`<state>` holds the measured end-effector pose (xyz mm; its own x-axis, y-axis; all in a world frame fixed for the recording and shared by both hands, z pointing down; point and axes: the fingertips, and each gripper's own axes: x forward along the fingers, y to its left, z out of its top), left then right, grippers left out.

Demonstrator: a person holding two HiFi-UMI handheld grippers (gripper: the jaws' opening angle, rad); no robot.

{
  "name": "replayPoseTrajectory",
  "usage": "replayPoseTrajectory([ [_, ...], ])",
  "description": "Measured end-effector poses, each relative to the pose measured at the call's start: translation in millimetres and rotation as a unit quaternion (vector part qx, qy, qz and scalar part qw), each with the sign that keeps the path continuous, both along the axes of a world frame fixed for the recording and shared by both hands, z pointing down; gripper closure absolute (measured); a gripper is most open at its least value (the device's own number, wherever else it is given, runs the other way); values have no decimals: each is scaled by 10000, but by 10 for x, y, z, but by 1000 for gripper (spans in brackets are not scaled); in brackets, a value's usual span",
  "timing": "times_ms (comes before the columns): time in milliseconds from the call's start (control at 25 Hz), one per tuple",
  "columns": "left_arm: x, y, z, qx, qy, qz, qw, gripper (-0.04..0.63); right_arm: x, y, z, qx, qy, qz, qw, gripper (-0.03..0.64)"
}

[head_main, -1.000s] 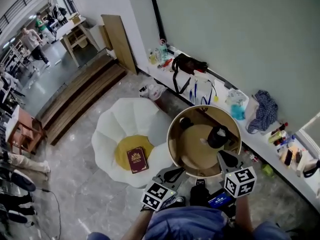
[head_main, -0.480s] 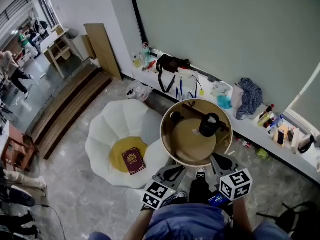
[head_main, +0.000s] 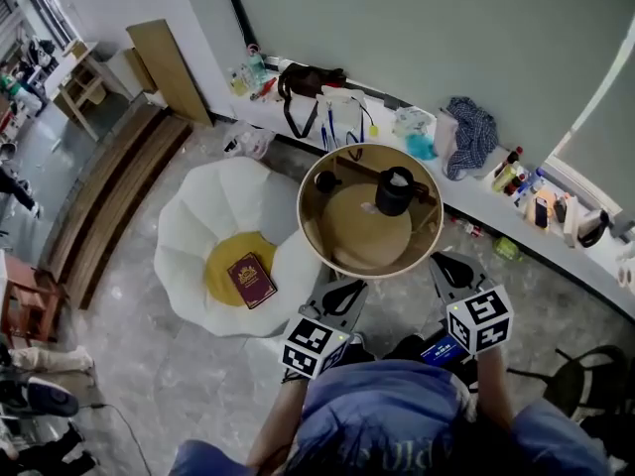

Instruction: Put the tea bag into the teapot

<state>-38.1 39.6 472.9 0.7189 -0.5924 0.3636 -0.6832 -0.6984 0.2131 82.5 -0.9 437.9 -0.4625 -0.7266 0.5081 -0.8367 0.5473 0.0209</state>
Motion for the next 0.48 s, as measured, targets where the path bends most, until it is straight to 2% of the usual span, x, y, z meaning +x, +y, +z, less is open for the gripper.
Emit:
replayPoseTrajectory([
  [200, 238, -7, -35, -41, 12, -124, 9999, 575, 431, 12, -68, 0, -174, 191, 9997, 586],
  [480, 841, 195, -22, -132, -6, -326, 9994, 575, 961, 416, -68, -43, -221, -58, 9997, 588],
])
